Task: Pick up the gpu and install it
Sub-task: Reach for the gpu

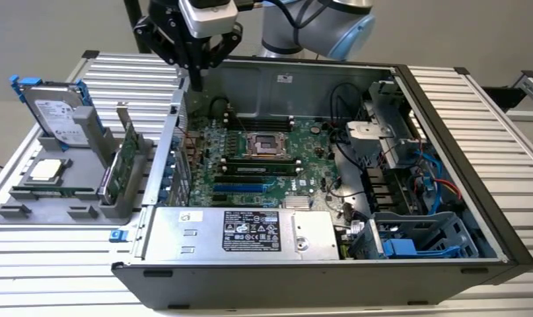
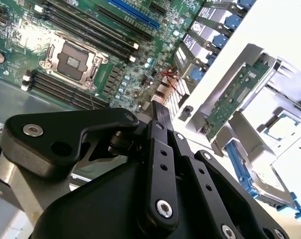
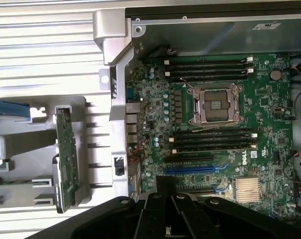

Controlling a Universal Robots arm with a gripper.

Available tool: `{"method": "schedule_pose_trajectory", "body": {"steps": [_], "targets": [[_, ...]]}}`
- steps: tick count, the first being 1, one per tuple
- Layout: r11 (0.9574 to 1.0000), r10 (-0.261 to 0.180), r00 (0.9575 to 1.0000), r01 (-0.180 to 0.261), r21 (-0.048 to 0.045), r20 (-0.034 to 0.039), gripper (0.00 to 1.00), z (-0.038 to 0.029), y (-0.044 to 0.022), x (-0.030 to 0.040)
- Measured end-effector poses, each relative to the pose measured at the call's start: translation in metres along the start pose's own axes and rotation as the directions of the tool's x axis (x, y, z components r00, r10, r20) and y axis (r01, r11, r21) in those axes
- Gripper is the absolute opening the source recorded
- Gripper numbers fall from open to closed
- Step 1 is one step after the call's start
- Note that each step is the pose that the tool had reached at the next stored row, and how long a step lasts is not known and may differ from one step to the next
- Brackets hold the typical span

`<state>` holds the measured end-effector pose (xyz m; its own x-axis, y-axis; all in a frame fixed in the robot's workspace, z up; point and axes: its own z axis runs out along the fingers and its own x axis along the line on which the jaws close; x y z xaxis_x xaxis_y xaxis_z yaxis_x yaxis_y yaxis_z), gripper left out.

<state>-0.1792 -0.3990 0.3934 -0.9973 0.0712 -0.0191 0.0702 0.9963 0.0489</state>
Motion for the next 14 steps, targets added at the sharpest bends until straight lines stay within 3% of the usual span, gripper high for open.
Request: {"method": "schedule_pose_trajectory", "body": {"steps": [14], "targets": [[1.0000,0.000,1.0000,0.000,0.0000,0.0000,0.00,-0.0002,-0.0006,0.0080]]}}
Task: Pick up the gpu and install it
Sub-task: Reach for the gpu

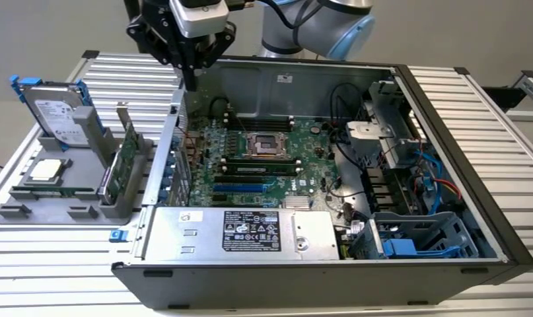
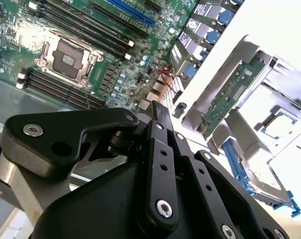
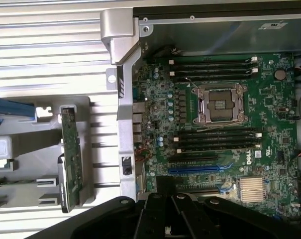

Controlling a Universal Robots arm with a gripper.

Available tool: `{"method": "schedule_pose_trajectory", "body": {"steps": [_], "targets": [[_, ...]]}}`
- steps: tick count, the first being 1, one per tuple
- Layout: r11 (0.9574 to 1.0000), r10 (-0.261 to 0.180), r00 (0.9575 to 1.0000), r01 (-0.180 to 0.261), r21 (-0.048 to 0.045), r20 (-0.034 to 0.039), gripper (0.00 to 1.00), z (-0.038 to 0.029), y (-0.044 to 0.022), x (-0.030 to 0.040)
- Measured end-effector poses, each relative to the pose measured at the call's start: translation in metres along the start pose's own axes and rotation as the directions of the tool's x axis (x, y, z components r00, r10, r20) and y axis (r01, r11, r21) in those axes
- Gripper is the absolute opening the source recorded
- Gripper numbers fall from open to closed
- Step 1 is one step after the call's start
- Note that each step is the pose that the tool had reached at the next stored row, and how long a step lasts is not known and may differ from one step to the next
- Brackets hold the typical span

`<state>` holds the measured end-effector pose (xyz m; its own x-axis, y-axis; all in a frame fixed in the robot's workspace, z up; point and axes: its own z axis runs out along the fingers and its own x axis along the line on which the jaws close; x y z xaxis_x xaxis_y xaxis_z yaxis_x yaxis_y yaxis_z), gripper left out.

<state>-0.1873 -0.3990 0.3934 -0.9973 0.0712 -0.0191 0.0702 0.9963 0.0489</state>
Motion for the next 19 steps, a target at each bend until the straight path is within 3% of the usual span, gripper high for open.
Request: {"method": "schedule_pose_trajectory", "body": {"steps": [19], "targets": [[1.0000,0.000,1.0000,0.000,0.0000,0.0000,0.00,-0.0002,-0.0007,0.0103]]}}
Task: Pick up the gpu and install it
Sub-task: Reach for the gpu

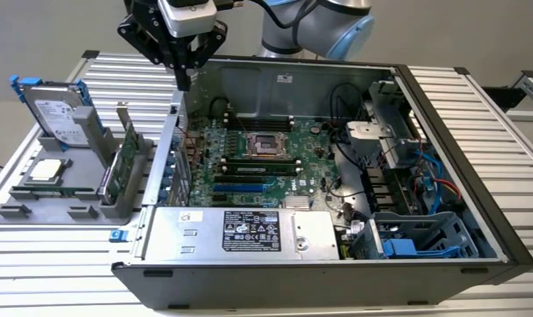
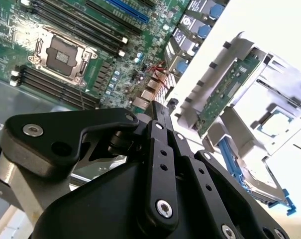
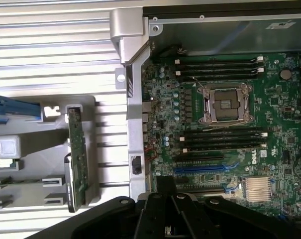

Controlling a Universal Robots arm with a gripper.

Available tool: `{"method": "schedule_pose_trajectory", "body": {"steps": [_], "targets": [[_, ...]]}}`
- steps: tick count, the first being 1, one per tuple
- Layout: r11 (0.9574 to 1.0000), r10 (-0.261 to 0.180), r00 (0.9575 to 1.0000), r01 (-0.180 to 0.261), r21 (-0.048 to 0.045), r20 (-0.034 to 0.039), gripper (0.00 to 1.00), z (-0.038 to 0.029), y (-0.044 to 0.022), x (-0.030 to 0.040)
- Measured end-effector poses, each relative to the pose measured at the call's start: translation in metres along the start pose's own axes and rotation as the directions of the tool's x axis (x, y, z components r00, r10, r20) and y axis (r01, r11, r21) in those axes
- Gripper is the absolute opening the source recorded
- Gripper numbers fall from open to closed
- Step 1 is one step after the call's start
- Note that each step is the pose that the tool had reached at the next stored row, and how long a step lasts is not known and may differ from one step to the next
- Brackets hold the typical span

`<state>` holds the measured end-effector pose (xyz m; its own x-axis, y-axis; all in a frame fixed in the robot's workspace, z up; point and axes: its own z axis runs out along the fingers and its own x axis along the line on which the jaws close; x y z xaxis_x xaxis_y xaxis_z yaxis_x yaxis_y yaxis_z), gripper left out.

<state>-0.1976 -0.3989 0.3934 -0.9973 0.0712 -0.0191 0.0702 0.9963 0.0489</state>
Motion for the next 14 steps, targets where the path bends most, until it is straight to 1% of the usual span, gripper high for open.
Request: {"method": "schedule_pose_trajectory", "body": {"steps": [14], "targets": [[1.0000,0.000,1.0000,0.000,0.0000,0.0000,0.00,-0.0002,-0.0005,0.0072]]}}
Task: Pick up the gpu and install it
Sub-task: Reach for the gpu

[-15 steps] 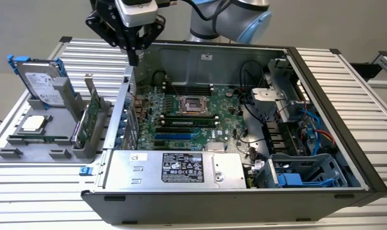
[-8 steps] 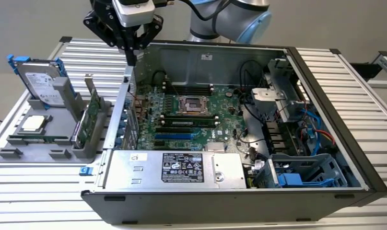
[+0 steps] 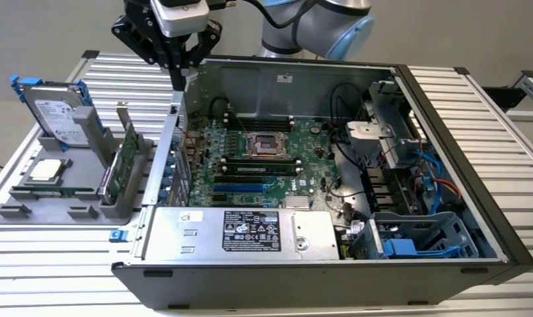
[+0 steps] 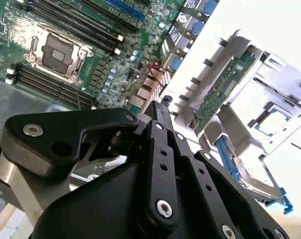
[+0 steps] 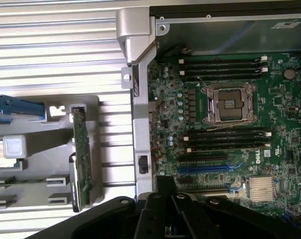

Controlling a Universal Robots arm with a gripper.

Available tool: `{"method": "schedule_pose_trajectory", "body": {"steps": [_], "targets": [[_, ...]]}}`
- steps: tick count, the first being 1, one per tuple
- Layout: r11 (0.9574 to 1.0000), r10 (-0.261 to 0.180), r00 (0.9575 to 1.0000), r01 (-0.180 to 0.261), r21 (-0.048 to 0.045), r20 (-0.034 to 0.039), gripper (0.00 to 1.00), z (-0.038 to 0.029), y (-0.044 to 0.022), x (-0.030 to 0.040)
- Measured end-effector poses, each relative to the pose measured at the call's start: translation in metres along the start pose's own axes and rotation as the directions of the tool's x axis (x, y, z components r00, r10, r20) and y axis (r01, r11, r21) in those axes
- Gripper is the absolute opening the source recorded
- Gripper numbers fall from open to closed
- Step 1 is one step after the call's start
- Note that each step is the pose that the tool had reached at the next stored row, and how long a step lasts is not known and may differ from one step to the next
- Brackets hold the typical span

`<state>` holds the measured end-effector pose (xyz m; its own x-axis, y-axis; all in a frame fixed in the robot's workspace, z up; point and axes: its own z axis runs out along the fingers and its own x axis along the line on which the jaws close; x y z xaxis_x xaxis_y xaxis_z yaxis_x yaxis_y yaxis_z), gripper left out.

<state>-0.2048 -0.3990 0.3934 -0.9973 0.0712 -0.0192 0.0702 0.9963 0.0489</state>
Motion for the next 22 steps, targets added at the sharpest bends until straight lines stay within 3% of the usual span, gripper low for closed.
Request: {"method": "schedule_pose_trajectory", "body": {"steps": [22], "targets": [[1.0000,0.000,1.0000,0.000,0.0001,0.0000,0.00,-0.0004,-0.0010,0.0140]]}}
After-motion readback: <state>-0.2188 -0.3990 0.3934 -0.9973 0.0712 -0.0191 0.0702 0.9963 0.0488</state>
